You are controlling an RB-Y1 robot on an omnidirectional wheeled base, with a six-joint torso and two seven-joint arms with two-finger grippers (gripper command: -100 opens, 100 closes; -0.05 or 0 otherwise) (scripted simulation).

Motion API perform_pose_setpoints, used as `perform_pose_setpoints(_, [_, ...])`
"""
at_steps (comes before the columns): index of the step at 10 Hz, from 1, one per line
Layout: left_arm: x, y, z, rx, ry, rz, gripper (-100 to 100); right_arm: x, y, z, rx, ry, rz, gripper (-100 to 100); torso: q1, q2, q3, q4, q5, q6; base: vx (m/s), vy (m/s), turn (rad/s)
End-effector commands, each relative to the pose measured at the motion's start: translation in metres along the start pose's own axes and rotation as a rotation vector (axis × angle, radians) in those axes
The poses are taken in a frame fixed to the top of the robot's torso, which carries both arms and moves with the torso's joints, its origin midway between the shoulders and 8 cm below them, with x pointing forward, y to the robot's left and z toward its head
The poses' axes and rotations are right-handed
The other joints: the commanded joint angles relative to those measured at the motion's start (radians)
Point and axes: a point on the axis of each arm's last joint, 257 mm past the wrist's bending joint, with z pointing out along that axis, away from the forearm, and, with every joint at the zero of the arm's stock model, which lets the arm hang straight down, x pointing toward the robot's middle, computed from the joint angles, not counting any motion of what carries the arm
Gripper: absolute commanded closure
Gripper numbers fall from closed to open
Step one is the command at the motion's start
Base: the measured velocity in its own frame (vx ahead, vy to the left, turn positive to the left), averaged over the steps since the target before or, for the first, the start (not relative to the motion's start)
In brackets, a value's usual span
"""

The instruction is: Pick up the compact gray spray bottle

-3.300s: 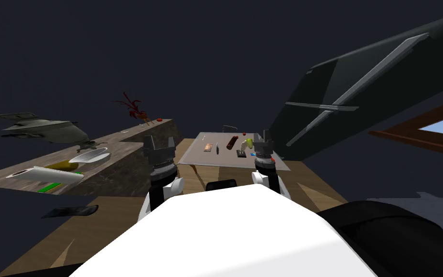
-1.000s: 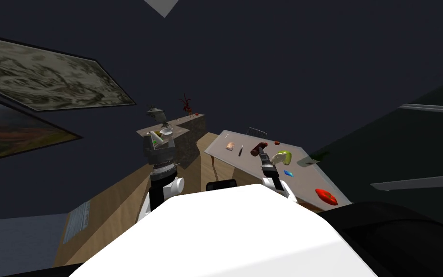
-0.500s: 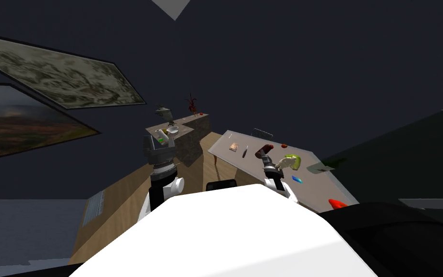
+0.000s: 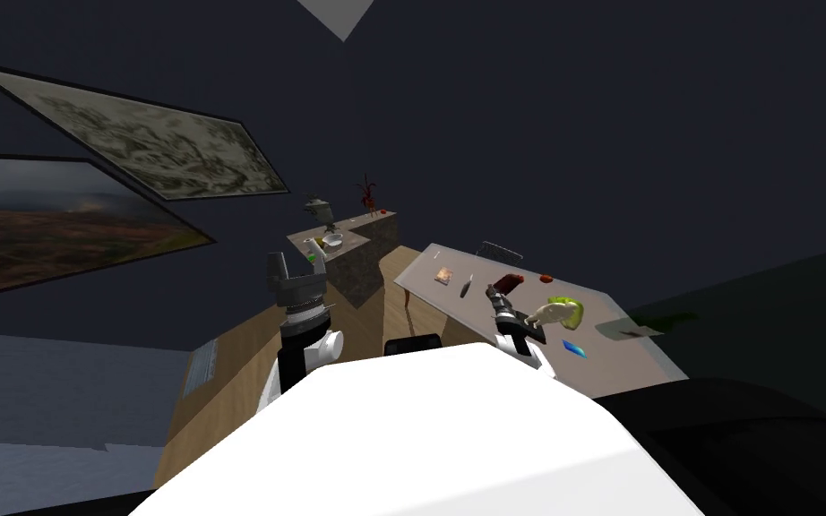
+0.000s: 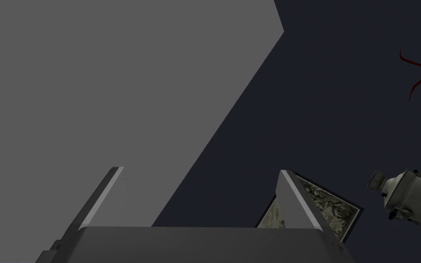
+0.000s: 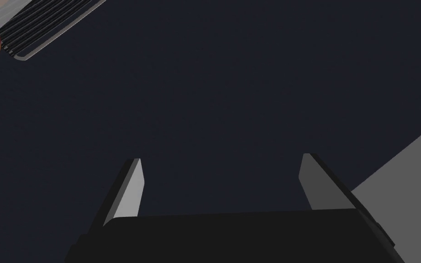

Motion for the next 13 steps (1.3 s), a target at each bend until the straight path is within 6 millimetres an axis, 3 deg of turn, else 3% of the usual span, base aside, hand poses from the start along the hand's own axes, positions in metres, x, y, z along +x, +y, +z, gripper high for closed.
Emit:
perform_pose_setpoints(1, [0.0,0.0,0.0,0.0,0.0,0.0,0,0.002,-0.011,-0.001,0.017,0.008,-0.01,-100,0.0,0.0,0.0,0.0,0.0,0.0,0.014,0.021,-0.018])
perform_pose_setpoints(4, [0.0,0.0,0.0,0.0,0.0,0.0,0,0.006,-0.051,-0.001,0.108,0.023,-0.106,-100,0.0,0.001,0.0,0.0,0.0,0.0,0.028,0.047,0.129])
perform_pose_setpoints(13, [0.0,0.0,0.0,0.0,0.0,0.0,0,0.033,-0.145,-0.018,0.326,0.124,-0.295,-100,0.001,0.0,0.0,0.0,0.0,0.0,0.042,0.053,0.091])
